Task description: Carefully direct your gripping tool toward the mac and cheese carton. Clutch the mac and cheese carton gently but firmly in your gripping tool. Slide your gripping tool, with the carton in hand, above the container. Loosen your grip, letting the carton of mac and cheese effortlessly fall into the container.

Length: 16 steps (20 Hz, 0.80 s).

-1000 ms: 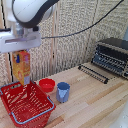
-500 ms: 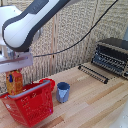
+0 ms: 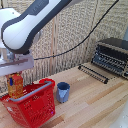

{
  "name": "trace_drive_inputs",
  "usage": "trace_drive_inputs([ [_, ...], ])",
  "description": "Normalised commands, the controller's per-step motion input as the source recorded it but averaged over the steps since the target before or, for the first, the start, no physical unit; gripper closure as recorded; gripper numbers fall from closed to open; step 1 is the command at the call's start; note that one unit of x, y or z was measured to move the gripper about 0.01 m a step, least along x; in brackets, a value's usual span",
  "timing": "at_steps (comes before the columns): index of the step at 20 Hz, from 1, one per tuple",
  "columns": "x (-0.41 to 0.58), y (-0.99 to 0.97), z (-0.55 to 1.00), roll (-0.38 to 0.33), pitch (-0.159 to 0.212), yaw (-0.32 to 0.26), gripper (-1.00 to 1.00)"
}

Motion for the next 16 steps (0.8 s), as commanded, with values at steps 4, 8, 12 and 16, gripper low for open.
trace_drive_inputs([
  [4, -0.014, 0.12, 0.73, 0.0, 0.003, -0.192, 1.0],
  [8, -0.04, 0.18, 0.61, -0.001, -0.029, -0.249, 1.0],
  [12, -0.119, 0.19, 0.39, -0.001, -0.037, -0.269, 1.0],
  [16, -0.282, 0.31, -0.09, -0.014, 0.01, -0.196, 1.0],
])
